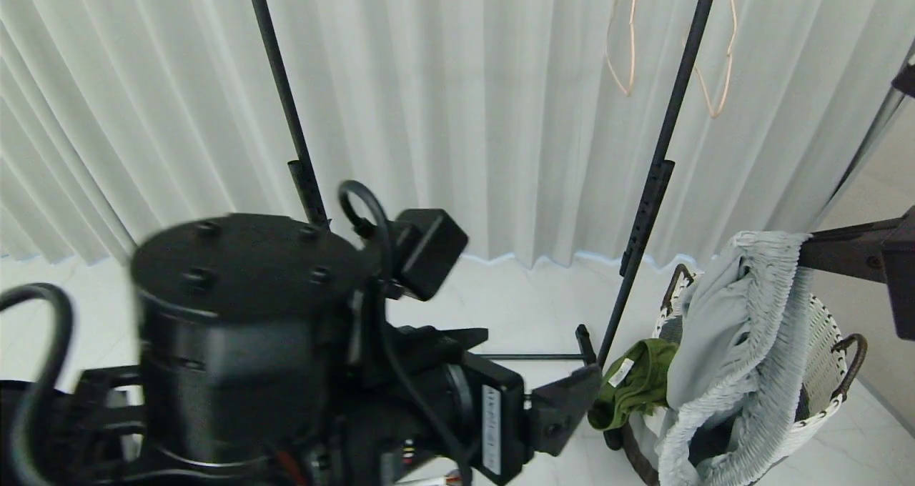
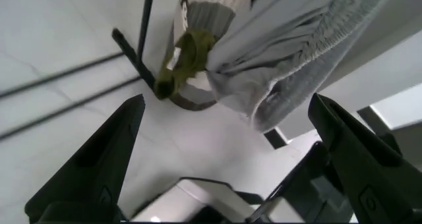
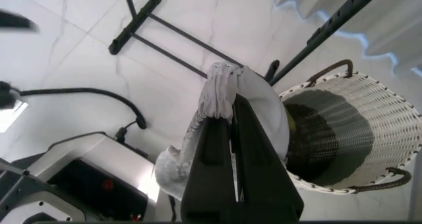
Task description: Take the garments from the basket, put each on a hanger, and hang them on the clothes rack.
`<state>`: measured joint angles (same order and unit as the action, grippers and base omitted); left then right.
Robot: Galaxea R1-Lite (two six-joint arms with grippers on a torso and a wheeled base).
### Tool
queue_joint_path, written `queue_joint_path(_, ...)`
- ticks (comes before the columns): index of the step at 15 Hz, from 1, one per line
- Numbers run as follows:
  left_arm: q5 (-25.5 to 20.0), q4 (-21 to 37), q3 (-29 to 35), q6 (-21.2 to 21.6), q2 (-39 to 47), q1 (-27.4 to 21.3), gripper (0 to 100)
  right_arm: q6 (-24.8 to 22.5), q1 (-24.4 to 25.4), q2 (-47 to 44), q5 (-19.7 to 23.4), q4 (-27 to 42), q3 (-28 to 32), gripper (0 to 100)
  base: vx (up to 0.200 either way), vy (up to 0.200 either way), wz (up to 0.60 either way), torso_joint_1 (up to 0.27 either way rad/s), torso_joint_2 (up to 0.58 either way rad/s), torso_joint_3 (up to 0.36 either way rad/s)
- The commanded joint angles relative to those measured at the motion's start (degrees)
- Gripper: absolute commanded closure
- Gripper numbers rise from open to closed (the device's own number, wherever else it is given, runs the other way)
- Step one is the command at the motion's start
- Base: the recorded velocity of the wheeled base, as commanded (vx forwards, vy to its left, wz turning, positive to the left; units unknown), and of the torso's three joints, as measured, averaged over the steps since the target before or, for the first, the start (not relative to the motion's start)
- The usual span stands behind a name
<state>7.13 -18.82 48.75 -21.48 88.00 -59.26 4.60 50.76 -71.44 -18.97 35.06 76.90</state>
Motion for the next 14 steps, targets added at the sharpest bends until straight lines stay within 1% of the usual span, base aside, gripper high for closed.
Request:
queue_joint_path(1, 4.9, -1.7, 4.5, -4.8, 11.9, -6.0, 0, 0.2, 0.3, -0.5, 0.0, -0.1, 0.0, 100, 0.0, 0.0, 0.0, 0.0, 0.0, 0.0)
queue_joint_path(2, 6.0, -1.7, 5.8, -6.5, 15.0, -7.8, 0, 0.2, 0.3, -0.5, 0.0, -0.1, 0.0, 100, 0.0, 0.0, 0.0, 0.0, 0.0, 0.0)
queue_joint_path(3, 6.1, -1.7, 6.4, -7.3, 16.2, -8.6, 0, 0.2, 0.3, -0.5, 0.0, -0.2, 0.0, 100, 0.0, 0.0, 0.0, 0.0, 0.0, 0.0)
queue_joint_path(4, 6.6, -1.7, 8.5, -9.2, 19.9, -10.1, 0, 1.0, 0.4, -0.5, 0.0, -0.3, 0.0, 100, 0.0, 0.0, 0.0, 0.0, 0.0, 0.0)
queue_joint_path(5, 7.1, -1.8, 10.0, -9.5, 22.5, -10.2, 0, 1.7, 0.5, -0.3, 0.0, -0.3, 0.0, 100, 0.0, 0.0, 0.0, 0.0, 0.0, 0.0)
queue_joint_path(7, 9.2, -1.8, 12.7, -10.0, 27.7, -9.9, 0, 1.9, 0.7, 0.2, 0.0, -0.3, 0.0, 100, 0.0, 0.0, 0.0, 0.0, 0.0, 0.0)
queue_joint_path(9, 9.7, -2.3, 14.3, -10.0, 31.3, -9.6, 0, 1.9, 0.7, 0.7, 0.0, -0.3, -0.1, 100, 0.0, 0.0, 0.0, 0.0, 0.0, 0.0)
queue_joint_path(12, 10.0, -5.3, 14.7, -10.0, 34.3, -8.1, 0, 1.9, 0.7, 1.0, 0.0, -0.3, 0.0, 100, 0.0, 0.0, 0.0, 0.0, 0.0, 0.0)
queue_joint_path(14, 10.1, -6.0, 14.8, -9.9, 35.3, -6.5, 0, 1.9, 0.7, 1.7, 0.0, -0.3, 0.0, 100, 0.0, 0.0, 0.0, 0.0, 0.0, 0.0)
